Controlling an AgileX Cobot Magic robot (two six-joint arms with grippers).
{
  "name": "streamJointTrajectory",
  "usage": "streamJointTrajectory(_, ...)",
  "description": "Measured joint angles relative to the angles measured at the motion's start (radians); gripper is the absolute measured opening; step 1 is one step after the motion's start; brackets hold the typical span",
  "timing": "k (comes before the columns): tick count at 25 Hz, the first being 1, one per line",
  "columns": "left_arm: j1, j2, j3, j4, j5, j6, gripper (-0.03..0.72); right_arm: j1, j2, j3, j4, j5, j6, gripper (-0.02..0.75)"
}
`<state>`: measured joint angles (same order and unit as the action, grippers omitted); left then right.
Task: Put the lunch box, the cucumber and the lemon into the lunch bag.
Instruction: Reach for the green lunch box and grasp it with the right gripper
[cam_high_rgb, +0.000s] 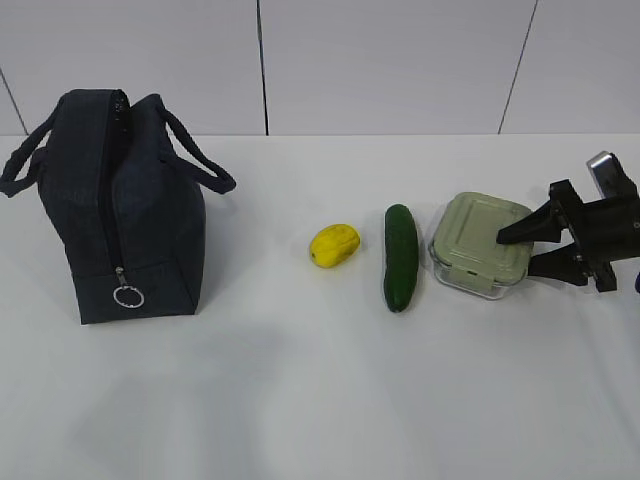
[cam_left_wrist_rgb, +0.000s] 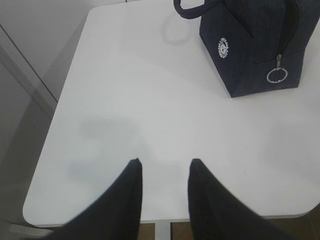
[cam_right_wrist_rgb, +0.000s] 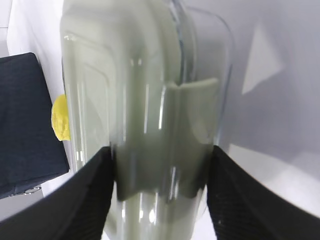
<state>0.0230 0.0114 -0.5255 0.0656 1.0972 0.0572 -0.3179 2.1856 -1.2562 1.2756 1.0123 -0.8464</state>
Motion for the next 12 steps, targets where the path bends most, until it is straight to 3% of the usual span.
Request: streamJointTrajectory(12,0.0,0.0,0.0,0.0,0.0,0.0,0.225,0.0,0.0,0.0,0.002,0.0,-0.015,0.429)
